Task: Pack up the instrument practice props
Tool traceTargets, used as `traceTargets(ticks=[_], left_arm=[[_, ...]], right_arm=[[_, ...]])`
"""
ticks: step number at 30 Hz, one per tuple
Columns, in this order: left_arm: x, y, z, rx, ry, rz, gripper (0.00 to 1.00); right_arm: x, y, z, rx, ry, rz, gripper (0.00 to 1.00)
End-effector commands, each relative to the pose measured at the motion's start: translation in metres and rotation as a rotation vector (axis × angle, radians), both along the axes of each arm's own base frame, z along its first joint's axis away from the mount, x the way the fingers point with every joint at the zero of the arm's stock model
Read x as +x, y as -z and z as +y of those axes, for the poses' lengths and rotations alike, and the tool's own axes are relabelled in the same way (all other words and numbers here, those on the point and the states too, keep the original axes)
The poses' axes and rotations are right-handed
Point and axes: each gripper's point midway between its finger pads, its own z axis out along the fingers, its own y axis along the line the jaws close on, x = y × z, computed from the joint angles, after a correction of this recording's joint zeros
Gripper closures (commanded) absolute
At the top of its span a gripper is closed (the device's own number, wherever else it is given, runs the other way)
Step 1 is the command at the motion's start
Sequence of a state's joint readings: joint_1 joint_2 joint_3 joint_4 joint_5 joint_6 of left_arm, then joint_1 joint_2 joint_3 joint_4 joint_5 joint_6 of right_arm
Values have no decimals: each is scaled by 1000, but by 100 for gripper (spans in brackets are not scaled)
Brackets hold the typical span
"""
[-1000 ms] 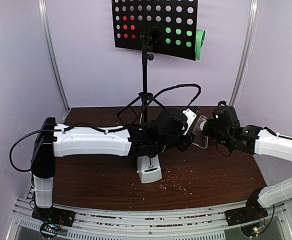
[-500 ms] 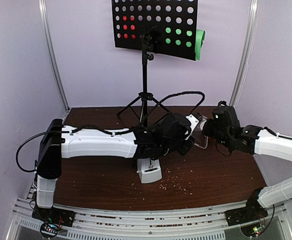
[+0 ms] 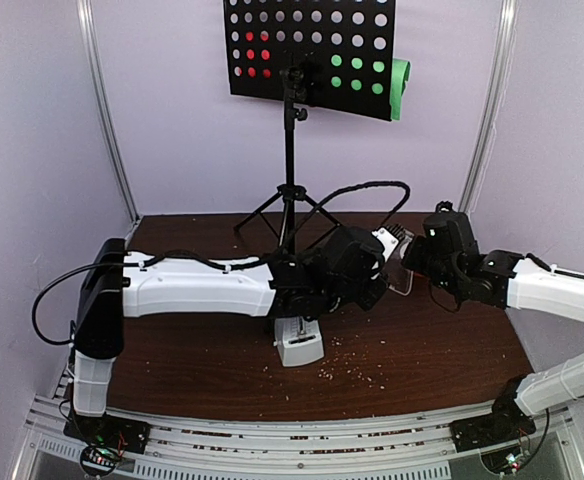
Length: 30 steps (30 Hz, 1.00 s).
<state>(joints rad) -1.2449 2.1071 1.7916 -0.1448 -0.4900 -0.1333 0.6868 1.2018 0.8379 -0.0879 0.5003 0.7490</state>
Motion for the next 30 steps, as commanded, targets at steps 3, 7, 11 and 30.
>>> traceTargets(ticks=[3, 7, 11, 30], left_arm=[[11, -9, -3, -36, -41, -23, 89], [12, -11, -3, -47, -46, -23, 99], [13, -13, -3, -51, -53, -28, 100], [15, -72, 45, -439, 153, 190, 100]], right_arm=[[-1, 10, 0, -10, -6, 22, 100], [-1, 10, 1, -7, -10, 21, 100], [-1, 9, 3, -3, -20, 21, 100], [-49, -105, 13, 238, -326, -436, 5]])
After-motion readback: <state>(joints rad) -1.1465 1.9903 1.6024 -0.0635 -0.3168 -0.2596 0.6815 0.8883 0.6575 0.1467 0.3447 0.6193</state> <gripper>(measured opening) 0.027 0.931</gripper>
